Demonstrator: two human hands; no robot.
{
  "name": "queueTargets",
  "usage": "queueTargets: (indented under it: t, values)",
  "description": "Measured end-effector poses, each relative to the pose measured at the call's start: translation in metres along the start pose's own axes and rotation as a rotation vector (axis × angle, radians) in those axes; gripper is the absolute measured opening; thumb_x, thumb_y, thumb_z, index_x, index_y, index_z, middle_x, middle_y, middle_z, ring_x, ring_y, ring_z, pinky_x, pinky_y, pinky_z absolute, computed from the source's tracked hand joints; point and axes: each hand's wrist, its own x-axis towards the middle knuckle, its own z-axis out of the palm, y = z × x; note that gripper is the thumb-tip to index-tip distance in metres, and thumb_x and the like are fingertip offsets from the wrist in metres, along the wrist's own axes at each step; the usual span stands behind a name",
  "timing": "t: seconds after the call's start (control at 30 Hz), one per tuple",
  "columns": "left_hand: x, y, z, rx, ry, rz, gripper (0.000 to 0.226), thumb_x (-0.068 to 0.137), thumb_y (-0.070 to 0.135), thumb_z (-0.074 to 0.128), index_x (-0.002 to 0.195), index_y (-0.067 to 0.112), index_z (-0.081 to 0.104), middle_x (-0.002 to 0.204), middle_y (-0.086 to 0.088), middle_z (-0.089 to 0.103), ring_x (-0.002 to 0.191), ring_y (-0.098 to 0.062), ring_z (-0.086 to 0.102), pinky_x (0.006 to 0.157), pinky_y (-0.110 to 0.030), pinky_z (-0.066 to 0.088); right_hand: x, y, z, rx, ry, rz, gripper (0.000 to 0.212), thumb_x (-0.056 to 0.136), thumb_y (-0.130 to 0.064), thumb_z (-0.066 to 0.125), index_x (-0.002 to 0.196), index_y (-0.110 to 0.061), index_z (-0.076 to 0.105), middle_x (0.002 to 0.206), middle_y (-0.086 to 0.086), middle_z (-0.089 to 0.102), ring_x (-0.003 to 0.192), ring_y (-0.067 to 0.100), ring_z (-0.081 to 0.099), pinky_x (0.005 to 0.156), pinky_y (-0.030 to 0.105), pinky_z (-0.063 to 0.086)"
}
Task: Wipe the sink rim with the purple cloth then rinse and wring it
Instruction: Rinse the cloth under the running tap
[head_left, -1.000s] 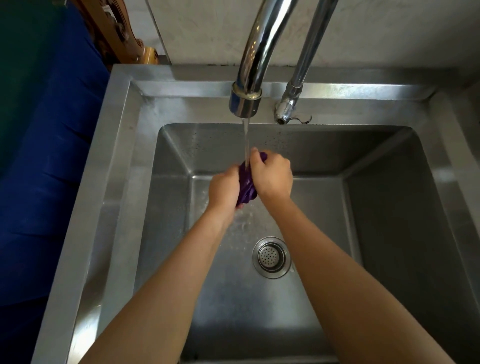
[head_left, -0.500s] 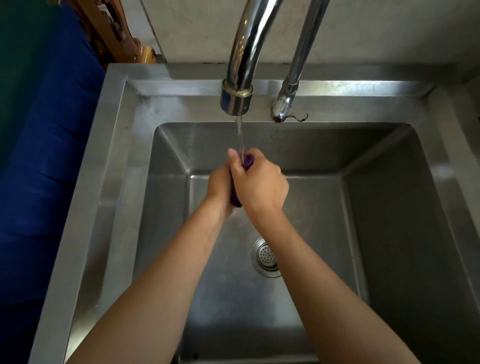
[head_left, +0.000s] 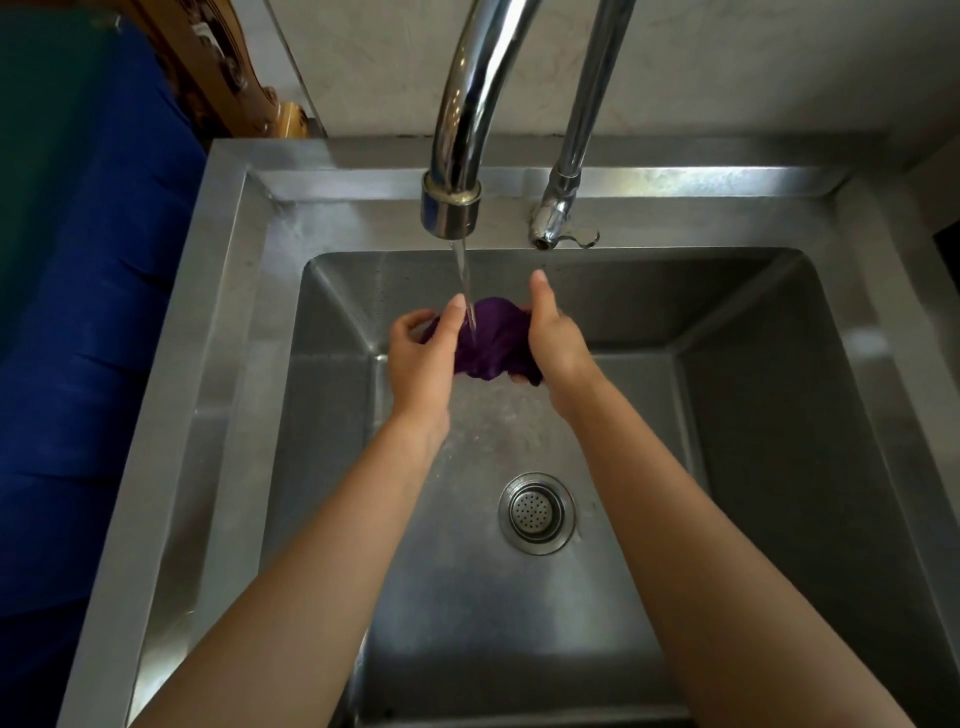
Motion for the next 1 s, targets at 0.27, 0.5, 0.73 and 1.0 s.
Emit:
queueTargets:
  t: [0.27,0.5,0.73,1.0]
  values:
    - [0.0,0.028,0.009,-0.442,-0.194,-0.424,0.025,0.08,0.028,0.069,0.094,0.01,0.061,0.087,-0.011,0.067,0.088,-0.028,0.066,0.072,-0.041,0.056,-0.021,0.02,-0.014,0.269,-0.261,-0.26,0.064,0.07,0.001,0.063,0.129,-0.017,0.045,0.116,0.004,0.056,0.106,0.019,0.056,0.091,0.035,0.05]
    - [0.002,0.038,0.009,-0.32,-0.438,0.061,0.025,0.081,-0.014,0.047,0.087,0.005,0.061,0.081,-0.009,0.059,0.077,-0.023,0.07,0.077,-0.035,0.057,-0.02,0.012,-0.026,0.23,-0.596,-0.042,0.046,0.077,-0.019,0.069,0.119,-0.018,0.052,0.112,0.006,0.064,0.098,0.024,0.065,0.073,0.037,0.058]
    - [-0.003,0.039,0.004,-0.416,-0.521,-0.014,0.015,0.092,0.013,0.051,0.093,0.011,0.065,0.068,-0.002,0.05,0.054,-0.014,0.059,0.056,-0.029,0.054,-0.016,-0.009,-0.017,-0.325,-0.624,-0.062,0.012,0.074,-0.014,0.073,0.082,-0.011,0.064,0.075,0.006,0.066,0.054,0.011,0.051,0.038,0.019,0.033]
    - [0.004,0.042,0.011,-0.23,-0.314,-0.024,0.033,0.09,0.026,0.058,0.06,0.013,0.062,0.045,0.002,0.043,0.035,-0.011,0.039,0.038,-0.021,0.036,-0.019,-0.004,0.006,-0.752,-0.233,-0.396,0.035,0.072,-0.029,0.071,0.054,-0.021,0.043,0.06,0.003,0.054,0.063,0.024,0.055,0.06,0.029,0.04]
